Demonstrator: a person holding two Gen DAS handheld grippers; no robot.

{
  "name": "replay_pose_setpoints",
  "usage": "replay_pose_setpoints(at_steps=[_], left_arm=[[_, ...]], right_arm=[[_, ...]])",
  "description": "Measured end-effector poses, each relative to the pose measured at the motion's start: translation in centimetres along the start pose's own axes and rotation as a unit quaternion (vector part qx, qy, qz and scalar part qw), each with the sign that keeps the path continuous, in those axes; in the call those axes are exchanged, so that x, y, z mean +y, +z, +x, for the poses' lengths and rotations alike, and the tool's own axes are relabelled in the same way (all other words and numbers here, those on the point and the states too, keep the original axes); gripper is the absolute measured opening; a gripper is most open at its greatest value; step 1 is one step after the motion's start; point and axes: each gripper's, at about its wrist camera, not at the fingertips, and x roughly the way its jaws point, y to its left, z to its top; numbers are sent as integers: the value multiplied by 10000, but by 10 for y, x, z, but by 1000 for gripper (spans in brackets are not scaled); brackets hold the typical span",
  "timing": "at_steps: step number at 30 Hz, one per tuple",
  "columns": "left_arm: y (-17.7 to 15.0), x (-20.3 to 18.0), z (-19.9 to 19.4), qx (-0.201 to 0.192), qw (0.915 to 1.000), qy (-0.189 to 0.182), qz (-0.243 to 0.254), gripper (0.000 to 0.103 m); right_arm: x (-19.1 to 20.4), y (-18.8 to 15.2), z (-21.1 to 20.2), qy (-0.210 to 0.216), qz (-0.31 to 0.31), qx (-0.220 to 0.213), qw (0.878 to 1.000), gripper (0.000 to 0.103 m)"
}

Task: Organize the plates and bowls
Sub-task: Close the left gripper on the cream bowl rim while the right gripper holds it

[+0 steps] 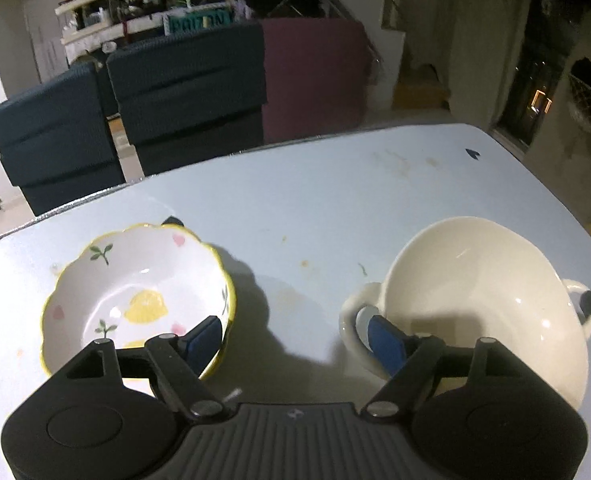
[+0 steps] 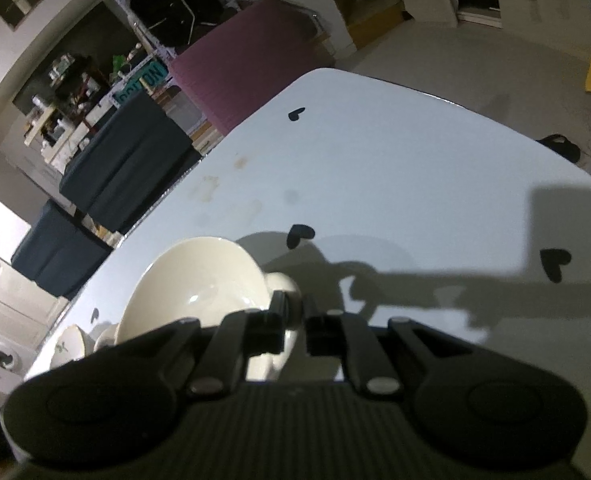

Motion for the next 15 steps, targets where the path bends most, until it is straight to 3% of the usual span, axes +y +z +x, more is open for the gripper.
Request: replay_pose_setpoints(at_steps=[2, 7, 12, 15], left_arm=[[1, 8, -5, -51, 9996, -141, -237, 80], [7, 23, -12, -399, 9898, -1001, -935, 80], [7, 7, -5, -318, 9878, -1272, -842, 74], [7, 1, 0, -171, 9869, -1378, -818, 63]], right_arm=[[-1, 0, -3, -1, -57, 76, 10000, 9], [-5, 0, -5, 215, -125, 188, 9995, 14], [1, 0, -14, 405, -428, -86, 9982, 30], [4, 0, -14, 398, -531, -107, 9977, 31]])
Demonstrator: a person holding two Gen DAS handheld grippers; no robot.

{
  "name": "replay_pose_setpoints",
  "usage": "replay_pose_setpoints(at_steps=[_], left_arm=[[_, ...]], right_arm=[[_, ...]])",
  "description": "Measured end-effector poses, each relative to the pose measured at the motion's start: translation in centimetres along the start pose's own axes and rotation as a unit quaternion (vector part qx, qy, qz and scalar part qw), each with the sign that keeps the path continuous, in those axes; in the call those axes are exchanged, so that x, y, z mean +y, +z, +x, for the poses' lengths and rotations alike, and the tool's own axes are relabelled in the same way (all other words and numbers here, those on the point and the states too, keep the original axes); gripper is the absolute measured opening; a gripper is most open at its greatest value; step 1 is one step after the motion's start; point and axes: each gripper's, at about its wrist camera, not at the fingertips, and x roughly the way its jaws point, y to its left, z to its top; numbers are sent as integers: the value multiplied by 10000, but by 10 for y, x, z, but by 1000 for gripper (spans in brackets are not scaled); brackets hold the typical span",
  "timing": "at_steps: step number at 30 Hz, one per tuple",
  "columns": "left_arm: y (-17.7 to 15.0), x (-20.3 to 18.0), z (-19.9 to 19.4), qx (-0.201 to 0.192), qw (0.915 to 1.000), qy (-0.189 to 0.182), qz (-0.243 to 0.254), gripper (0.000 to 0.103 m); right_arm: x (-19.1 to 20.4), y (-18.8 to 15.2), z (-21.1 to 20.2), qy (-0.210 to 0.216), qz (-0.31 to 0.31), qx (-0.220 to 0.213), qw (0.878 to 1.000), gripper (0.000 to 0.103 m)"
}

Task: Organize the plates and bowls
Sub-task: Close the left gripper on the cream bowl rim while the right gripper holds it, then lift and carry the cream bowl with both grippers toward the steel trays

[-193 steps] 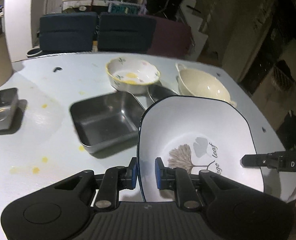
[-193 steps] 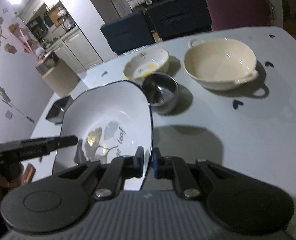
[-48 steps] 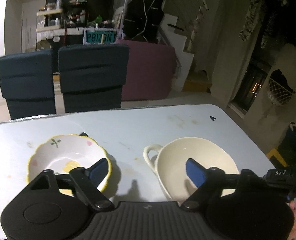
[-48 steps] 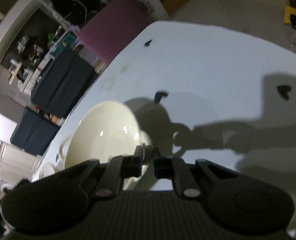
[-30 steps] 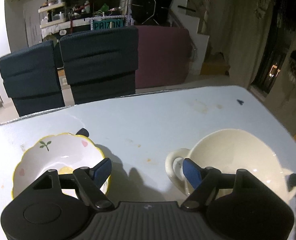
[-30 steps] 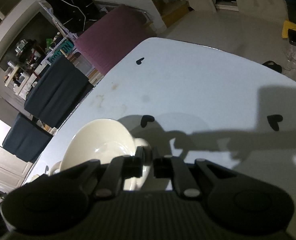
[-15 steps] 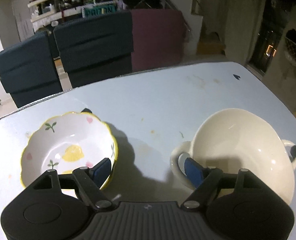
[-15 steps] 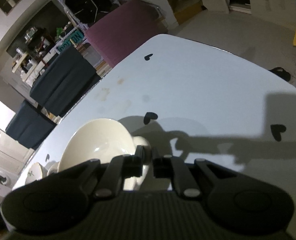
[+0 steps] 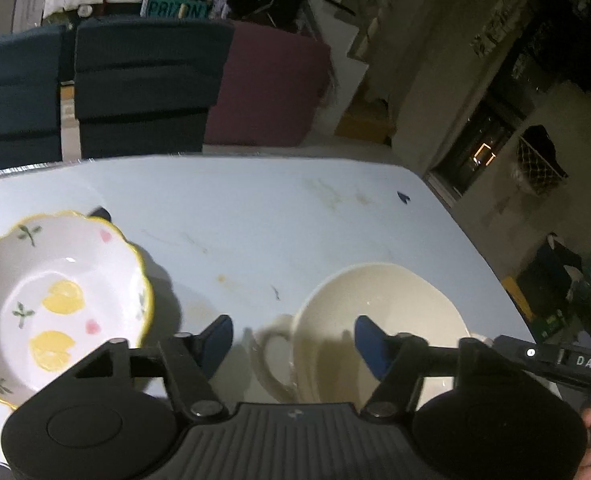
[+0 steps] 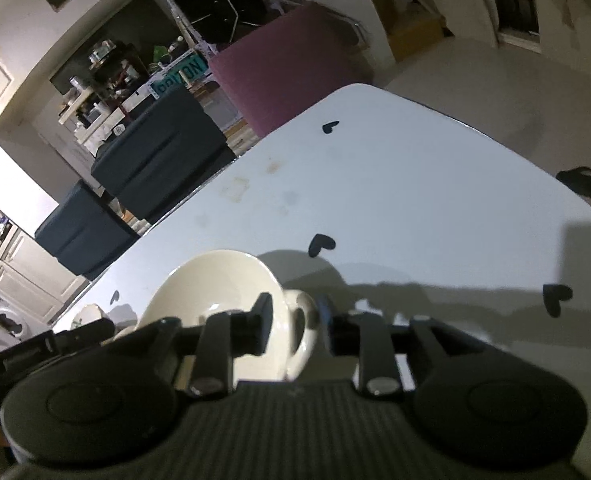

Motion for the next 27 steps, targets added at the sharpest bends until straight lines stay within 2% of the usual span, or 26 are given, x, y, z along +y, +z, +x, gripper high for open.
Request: replay_pose_setpoints(at_steps=[4, 7, 10, 11, 13, 15, 19, 27], left_arm=[[-2, -1, 12, 283, 9995, 90, 100, 48], [-6, -1, 17, 384, 9991, 126, 132, 44], [-7, 3, 22, 485, 9987, 134, 76, 39], [-7, 6, 22, 511, 9986, 149, 35, 38], [-9, 10, 23, 548, 9983, 199, -52, 39], [-11, 17, 25, 567, 9981, 104, -194, 38], [-11, 24, 28, 598, 9969, -49, -504, 36], [-10, 25, 33, 516, 9963, -187, -657, 27]], right_arm=[[-1, -1, 7, -21, -107, 142, 9998, 31], [-3, -2, 13, -163, -172, 247, 9994, 31], [-6, -4, 16, 63, -138, 469, 9988, 31], [-5, -5, 17, 145, -121, 558, 9983, 31], [-2, -5, 18, 39, -182, 610, 9980, 25], [-1, -6, 20, -5, -239, 653, 9976, 23], [-6, -4, 22, 95, -117, 755, 9970, 22], [-7, -6, 32, 38, 57, 861, 9963, 24]])
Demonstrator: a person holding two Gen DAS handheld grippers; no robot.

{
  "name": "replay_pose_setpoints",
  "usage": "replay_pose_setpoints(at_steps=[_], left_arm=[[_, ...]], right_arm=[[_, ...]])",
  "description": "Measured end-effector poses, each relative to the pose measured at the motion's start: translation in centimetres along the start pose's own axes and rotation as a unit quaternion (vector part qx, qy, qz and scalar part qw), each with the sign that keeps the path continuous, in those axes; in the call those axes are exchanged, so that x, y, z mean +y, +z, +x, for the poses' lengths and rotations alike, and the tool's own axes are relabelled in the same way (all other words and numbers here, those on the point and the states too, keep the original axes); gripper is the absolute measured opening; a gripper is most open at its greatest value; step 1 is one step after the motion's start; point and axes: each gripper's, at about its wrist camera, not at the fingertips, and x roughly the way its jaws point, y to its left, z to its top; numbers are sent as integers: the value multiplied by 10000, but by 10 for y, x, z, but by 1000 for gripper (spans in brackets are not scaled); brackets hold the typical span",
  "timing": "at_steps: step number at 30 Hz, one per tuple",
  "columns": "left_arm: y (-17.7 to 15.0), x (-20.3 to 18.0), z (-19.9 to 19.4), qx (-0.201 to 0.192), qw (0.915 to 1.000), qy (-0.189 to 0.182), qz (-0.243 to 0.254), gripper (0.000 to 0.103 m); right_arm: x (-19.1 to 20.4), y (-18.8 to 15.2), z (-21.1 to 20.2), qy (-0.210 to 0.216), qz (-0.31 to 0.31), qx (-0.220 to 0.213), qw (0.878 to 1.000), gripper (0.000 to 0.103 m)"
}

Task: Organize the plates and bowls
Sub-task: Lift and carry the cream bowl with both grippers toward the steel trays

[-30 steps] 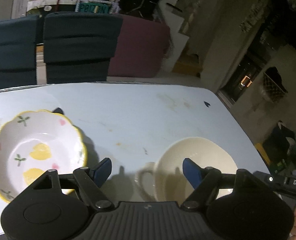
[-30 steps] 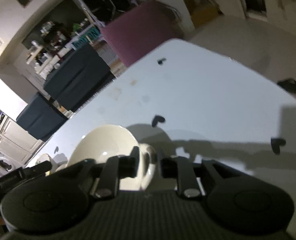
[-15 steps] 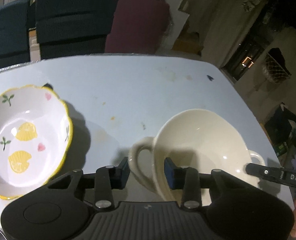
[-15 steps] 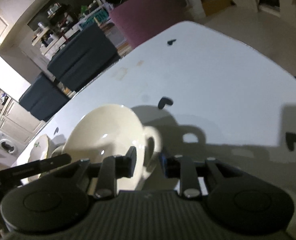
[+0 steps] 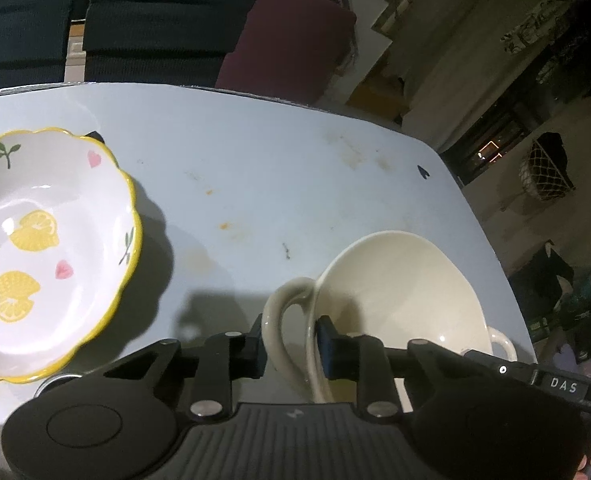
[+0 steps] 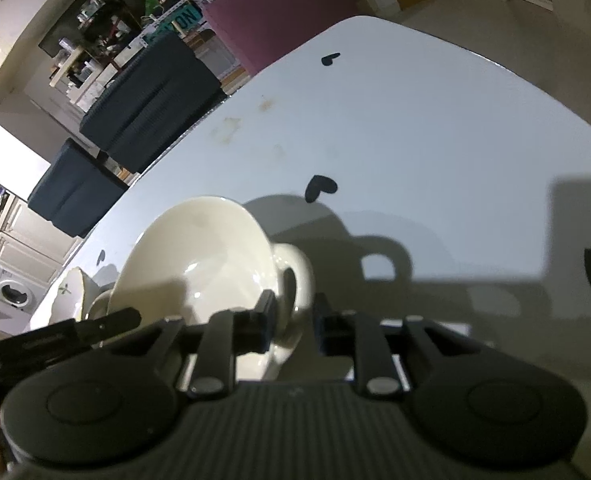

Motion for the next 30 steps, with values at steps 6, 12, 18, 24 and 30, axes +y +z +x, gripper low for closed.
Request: replay_pose_setpoints(at_steps=[6, 12, 18, 24, 30], left_arm=[[0, 2, 3, -6, 10000, -83, -14, 26], [-2, -3, 0, -109, 9998, -81, 111, 24], [-5, -15, -9, -304, 9992, -73, 237, 23], [-14, -26, -28, -470, 9987, 19, 206, 24], [-20, -34, -67, -650, 9977, 31, 212, 23]], right_arm=[[8, -2, 0, -144, -284, -158, 9994, 23], [11, -4, 0, -226, -283, -221, 9991, 22], [10, -7, -4, -278, -406, -357, 9982, 23], [9, -9, -15, -279, -454, -554, 9970, 23], [20, -17, -32, -306, -548, -627, 9961, 23]])
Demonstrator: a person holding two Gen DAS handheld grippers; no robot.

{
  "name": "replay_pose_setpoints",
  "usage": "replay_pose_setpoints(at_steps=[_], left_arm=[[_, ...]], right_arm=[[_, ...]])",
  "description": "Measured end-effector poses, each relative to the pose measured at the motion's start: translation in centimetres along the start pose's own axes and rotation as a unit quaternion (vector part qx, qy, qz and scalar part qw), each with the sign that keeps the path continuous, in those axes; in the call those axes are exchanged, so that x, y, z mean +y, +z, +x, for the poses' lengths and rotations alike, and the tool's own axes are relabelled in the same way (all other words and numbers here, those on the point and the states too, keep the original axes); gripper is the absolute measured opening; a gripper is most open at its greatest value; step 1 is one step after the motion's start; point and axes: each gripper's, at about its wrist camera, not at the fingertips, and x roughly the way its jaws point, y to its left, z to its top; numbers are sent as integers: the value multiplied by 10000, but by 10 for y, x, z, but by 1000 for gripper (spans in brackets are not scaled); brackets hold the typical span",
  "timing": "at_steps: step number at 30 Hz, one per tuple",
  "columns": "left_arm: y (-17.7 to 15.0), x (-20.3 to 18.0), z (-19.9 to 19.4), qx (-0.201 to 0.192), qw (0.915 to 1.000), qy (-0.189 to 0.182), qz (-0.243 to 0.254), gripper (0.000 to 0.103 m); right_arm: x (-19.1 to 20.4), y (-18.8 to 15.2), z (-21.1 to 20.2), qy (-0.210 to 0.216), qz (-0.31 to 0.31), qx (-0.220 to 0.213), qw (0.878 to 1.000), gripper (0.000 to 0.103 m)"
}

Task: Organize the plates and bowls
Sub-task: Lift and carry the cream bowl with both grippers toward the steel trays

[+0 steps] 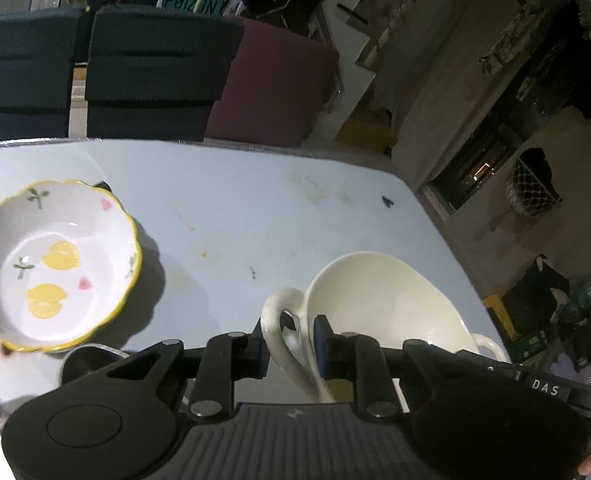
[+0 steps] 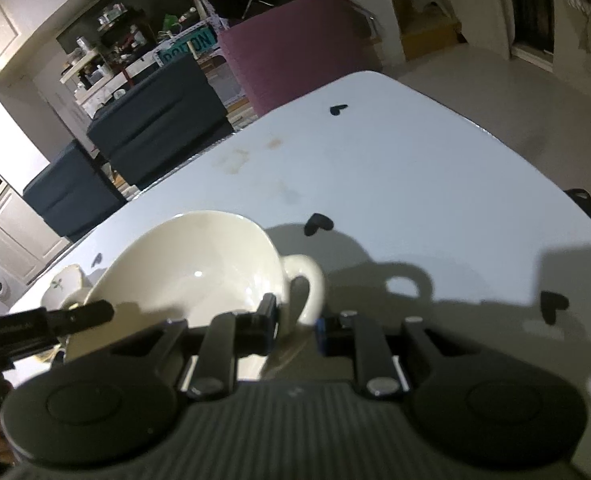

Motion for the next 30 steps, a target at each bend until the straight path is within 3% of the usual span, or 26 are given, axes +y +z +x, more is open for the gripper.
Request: replay_pose_setpoints(at_steps=[13, 17, 30], left_arm=[[-28, -11, -116, -533, 9984, 159, 10, 24], [-42, -1, -150, -637, 9978, -12, -203, 23], [-102, 19, -209, -733, 9962, -175, -426, 24]], right_arm=[[26, -22, -67, 586, -360, -505, 9964, 22], [31, -30, -83, 899, -483, -572, 9931, 22], [38, -52, -104, 1472, -586, -563, 9858, 20]])
